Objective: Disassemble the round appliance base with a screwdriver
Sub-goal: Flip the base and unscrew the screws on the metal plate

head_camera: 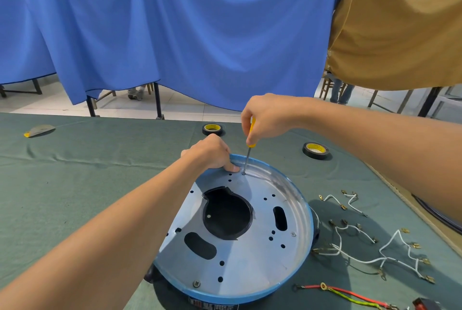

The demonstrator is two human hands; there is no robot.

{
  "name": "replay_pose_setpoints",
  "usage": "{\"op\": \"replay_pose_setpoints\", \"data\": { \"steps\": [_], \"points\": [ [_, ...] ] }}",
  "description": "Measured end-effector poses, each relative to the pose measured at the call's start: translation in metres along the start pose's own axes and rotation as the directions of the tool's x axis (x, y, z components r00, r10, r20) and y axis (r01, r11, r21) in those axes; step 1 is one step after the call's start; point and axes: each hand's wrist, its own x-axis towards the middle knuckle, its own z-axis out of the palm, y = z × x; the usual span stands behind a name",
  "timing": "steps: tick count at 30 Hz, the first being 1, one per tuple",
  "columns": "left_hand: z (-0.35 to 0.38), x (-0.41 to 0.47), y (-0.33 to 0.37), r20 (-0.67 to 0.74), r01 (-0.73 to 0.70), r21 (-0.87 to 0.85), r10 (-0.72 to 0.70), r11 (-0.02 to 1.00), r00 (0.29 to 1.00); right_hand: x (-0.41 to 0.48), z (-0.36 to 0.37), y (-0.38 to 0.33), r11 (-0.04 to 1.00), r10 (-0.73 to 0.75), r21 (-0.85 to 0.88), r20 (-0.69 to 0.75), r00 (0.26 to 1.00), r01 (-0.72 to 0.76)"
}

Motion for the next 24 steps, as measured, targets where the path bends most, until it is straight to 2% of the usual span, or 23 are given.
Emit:
{"op": "replay_pose_setpoints", "data": {
  "steps": [2,5,11,13,16,19,21,24],
  "points": [
    [0.0000,0.0001,-0.0004,-0.006,0.002,0.000,-0.002,1.000,1.000,0.0024,0.0008,-0.0014,1.000,0.011,-0.020,0.005,1.000,-0.011],
    [0.0003,0.0004,-0.0001,-0.004,0.010,-0.003,-0.010,1.000,1.000,0.0035,0.0028,-0.0023,0.997,0.033,-0.069,-0.066,0.997,-0.037],
    [0.0007,0.0006,-0.0004,-0.009,0.003,-0.013,-0.003,1.000,1.000,0.0021,0.0018,-0.0044,0.999,0.042,-0.022,0.004,0.999,-0.042],
    [0.0005,0.0009,-0.0010,-0.015,0.009,-0.014,-0.009,1.000,1.000,0.0008,0.0009,-0.0049,0.998,0.046,-0.050,-0.032,0.998,-0.048],
    [0.0006,0.0014,-0.0016,-0.016,0.006,-0.019,-0.007,1.000,1.000,0.0008,0.0010,-0.0027,1.000,0.007,0.004,-0.056,0.998,-0.006],
    [0.0009,0.0014,-0.0011,-0.012,0.002,0.004,-0.002,1.000,1.000,0.0003,0.0011,-0.0057,0.999,0.041,0.031,-0.034,0.999,-0.040],
    [0.0006,0.0012,-0.0006,-0.011,0.002,0.013,-0.002,1.000,1.000,-0.0003,0.0027,-0.0065,0.997,0.080,0.003,-0.090,0.993,-0.080],
    [0.0005,0.0015,-0.0014,-0.014,-0.002,0.004,0.002,1.000,1.000,0.0005,0.0019,-0.0059,0.999,0.053,0.008,-0.086,0.995,-0.053]
  ]
}}
